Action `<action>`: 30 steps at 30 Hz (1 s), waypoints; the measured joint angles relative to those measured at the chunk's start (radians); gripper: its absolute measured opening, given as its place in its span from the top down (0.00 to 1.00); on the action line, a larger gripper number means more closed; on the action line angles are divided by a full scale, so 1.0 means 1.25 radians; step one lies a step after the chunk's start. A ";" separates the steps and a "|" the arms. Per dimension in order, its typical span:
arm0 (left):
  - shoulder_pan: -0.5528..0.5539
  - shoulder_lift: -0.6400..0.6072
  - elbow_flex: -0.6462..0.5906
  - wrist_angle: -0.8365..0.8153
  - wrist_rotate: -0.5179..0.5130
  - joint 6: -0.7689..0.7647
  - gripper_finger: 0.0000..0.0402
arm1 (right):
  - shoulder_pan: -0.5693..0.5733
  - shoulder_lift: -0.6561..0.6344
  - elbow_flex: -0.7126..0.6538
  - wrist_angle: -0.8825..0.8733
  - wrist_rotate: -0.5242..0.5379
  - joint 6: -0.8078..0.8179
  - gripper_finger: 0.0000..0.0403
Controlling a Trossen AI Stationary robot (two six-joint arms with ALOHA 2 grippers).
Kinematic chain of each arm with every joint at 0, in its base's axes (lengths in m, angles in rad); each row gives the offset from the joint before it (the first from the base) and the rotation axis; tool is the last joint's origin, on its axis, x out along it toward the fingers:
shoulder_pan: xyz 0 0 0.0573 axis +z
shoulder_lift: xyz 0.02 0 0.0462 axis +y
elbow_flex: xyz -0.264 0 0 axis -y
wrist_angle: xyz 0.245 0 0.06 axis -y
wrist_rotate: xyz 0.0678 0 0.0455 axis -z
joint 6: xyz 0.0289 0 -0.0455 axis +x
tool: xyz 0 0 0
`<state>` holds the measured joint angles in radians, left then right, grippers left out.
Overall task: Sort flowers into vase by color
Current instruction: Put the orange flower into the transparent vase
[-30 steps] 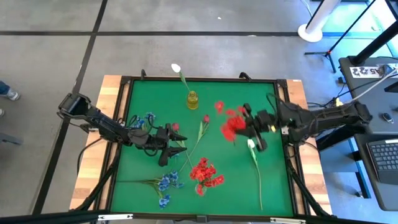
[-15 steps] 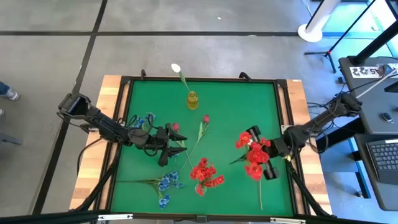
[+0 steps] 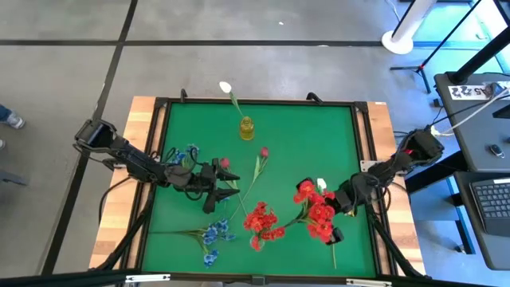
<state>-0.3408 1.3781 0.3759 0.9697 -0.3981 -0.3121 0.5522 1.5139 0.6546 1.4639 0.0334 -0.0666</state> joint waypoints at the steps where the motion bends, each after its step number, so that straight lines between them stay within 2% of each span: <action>1: 0.000 0.000 0.000 -0.001 0.000 0.000 0.43 | 0.000 0.007 0.005 0.000 0.000 0.005 0.98; 11: 0.000 0.000 0.000 -0.013 0.000 0.004 0.43 | 0.000 0.076 0.076 -0.001 -0.042 0.011 0.98; 20: 0.000 0.000 0.000 -0.015 0.000 0.007 0.43 | -0.002 0.150 0.121 -0.004 -0.044 0.003 0.98; 26: 0.000 0.000 0.000 -0.016 0.000 0.007 0.43 | -0.002 0.205 0.164 -0.005 -0.111 -0.028 0.98; 30: 0.000 0.000 0.000 -0.016 0.000 0.007 0.43 | -0.007 0.215 0.165 -0.028 -0.104 -0.032 0.98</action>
<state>-0.3407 1.3781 0.3759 0.9501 -0.3985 -0.3035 0.5434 1.7830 0.8604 1.4289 -0.0971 -0.1067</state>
